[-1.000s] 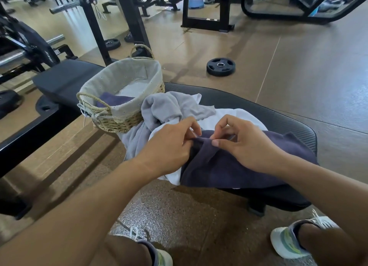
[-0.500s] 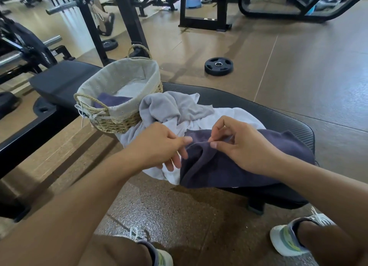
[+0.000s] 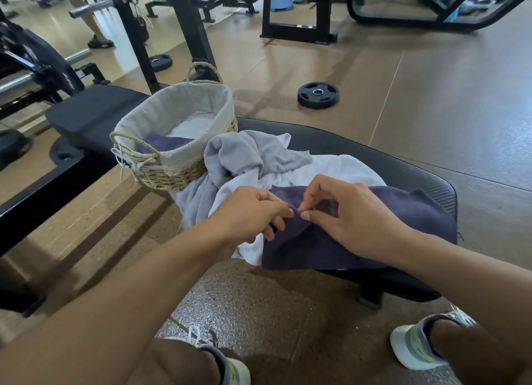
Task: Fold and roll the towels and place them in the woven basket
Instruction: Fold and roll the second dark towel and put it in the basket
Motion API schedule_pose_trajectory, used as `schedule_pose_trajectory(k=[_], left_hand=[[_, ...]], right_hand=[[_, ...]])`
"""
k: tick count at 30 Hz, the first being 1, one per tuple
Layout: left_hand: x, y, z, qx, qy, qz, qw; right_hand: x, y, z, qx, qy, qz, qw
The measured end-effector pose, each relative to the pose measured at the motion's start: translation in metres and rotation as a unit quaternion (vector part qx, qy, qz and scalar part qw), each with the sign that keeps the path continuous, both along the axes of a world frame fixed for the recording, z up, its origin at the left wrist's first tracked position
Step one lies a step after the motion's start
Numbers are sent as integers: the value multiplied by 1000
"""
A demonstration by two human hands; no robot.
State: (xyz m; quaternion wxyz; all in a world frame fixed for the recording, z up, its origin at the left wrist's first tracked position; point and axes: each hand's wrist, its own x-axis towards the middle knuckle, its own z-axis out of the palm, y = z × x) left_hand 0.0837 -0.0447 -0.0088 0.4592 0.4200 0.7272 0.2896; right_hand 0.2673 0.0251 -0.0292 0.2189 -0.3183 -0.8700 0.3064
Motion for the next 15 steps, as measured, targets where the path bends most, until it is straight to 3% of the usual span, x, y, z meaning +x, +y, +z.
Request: schedule_pose_trajectory(k=[8, 15], left_hand=[[4, 0, 0, 31, 23, 13, 999], [-5, 6, -6, 12, -27, 46, 998]], right_hand=[[0, -1, -4, 43, -34, 3, 999], [0, 0, -4, 45, -27, -2, 999]])
